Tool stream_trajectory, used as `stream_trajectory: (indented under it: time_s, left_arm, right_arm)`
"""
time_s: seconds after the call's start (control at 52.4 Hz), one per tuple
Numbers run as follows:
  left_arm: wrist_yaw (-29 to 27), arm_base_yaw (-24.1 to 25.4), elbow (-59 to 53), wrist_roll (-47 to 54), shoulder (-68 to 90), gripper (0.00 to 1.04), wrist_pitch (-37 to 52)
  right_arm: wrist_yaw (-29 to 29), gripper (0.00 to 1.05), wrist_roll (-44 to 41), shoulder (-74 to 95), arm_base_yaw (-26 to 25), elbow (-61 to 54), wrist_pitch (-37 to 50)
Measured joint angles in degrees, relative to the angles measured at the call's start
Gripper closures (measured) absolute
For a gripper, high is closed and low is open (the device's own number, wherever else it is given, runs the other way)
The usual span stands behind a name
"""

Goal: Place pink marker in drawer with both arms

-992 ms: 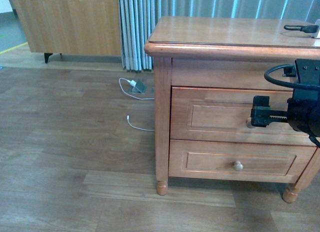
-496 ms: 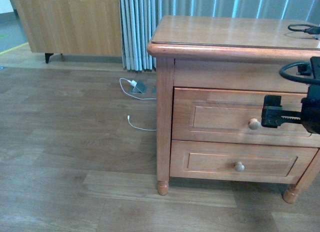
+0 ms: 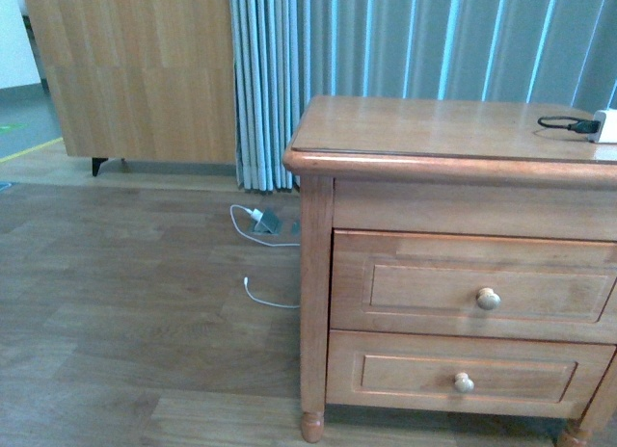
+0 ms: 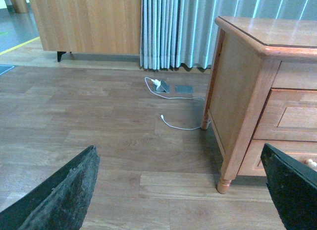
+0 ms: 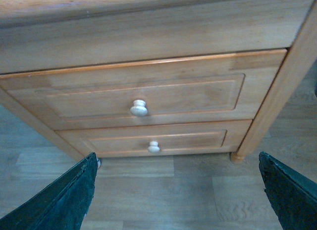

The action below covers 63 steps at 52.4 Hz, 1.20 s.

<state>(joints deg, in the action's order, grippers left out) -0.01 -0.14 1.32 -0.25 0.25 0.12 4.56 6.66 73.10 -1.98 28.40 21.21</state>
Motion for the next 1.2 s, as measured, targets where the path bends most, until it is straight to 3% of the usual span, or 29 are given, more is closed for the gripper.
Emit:
stream_trajectory:
  time_s: [0.343, 0.572, 0.667, 0.725, 1.03, 1.068, 1.106, 1.201]
  left_arm:
    - [0.0, 0.0, 0.0, 0.0, 0.0, 0.06, 0.0]
    - [0.0, 0.0, 0.0, 0.0, 0.0, 0.06, 0.0]
    - [0.0, 0.0, 0.0, 0.0, 0.0, 0.06, -0.02]
    - [0.0, 0.0, 0.0, 0.0, 0.0, 0.06, -0.02]
    - [0.0, 0.0, 0.0, 0.0, 0.0, 0.06, -0.04]
    - [0.0, 0.0, 0.0, 0.0, 0.0, 0.06, -0.04]
    - [0.0, 0.0, 0.0, 0.0, 0.0, 0.06, -0.04]
    - [0.02, 0.0, 0.0, 0.02, 0.0, 0.06, -0.04]
  right_arm:
    - [10.86, 0.08, -0.85, -35.45, -12.31, -10.93, -23.76]
    - [11.08, 0.09, -0.87, -38.49, -13.9, -11.78, -24.02]
    - [8.96, 0.26, -4.0, -41.24, -12.5, -19.19, -5.07]
    - [7.67, 0.37, -4.94, -43.01, -11.13, -21.2, 0.11]
    - [2.05, 0.92, -6.23, -50.75, -5.14, -24.83, -2.75]
    - [-1.22, 0.99, -6.29, -51.84, -3.19, -25.07, -3.56]
    - [-3.32, 1.04, -6.36, -52.57, -1.29, -25.27, -4.04]
    - [-4.11, 1.03, -6.47, -54.66, 1.53, -25.88, -5.4]
